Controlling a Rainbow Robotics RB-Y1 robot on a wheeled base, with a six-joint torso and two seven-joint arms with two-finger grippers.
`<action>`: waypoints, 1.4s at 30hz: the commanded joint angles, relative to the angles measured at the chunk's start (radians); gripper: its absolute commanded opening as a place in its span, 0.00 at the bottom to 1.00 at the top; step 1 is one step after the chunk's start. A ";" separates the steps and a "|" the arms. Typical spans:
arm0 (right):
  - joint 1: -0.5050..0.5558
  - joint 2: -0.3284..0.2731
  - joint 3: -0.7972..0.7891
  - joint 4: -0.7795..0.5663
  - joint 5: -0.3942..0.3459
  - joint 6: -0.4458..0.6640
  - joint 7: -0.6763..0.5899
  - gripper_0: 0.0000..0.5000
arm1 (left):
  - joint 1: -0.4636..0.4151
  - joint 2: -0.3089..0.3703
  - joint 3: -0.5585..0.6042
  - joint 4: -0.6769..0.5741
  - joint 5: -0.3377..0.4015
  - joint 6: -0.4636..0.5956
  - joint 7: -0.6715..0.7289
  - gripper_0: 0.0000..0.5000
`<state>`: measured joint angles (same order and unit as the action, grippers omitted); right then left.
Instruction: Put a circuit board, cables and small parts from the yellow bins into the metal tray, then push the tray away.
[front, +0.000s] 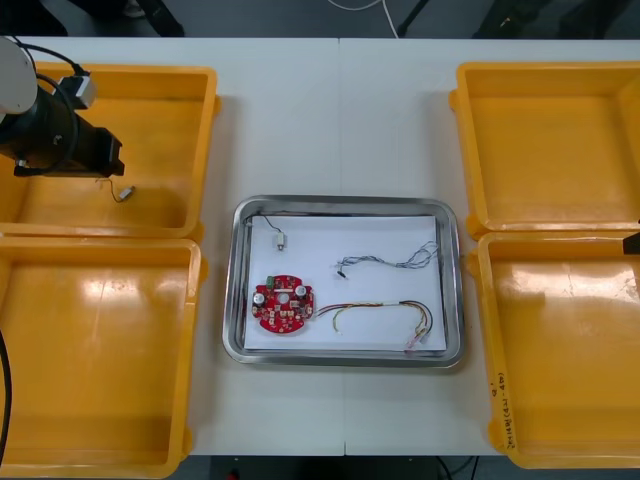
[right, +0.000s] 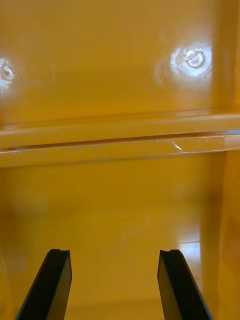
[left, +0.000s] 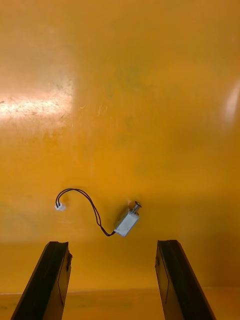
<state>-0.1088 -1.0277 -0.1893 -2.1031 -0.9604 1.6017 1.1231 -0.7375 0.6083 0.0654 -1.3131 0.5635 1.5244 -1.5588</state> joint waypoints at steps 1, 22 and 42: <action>0.032 -0.065 -0.038 0.023 -0.035 -0.023 0.043 1.00 | 0.038 -0.013 -0.045 -0.037 0.016 -0.050 0.106 1.00; 0.032 -0.072 -0.128 0.075 -0.118 0.123 0.075 1.00 | 0.067 -0.030 -0.107 0.031 0.029 -0.201 0.129 1.00; 0.034 -0.058 -0.128 0.037 -0.138 0.123 0.086 1.00 | 0.069 -0.030 -0.144 0.061 0.013 -0.219 0.123 1.00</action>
<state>-0.0871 -1.0509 -0.2821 -2.0359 -1.0957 1.7165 1.1451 -0.6758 0.5876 -0.0635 -1.2522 0.5832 1.3177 -1.5528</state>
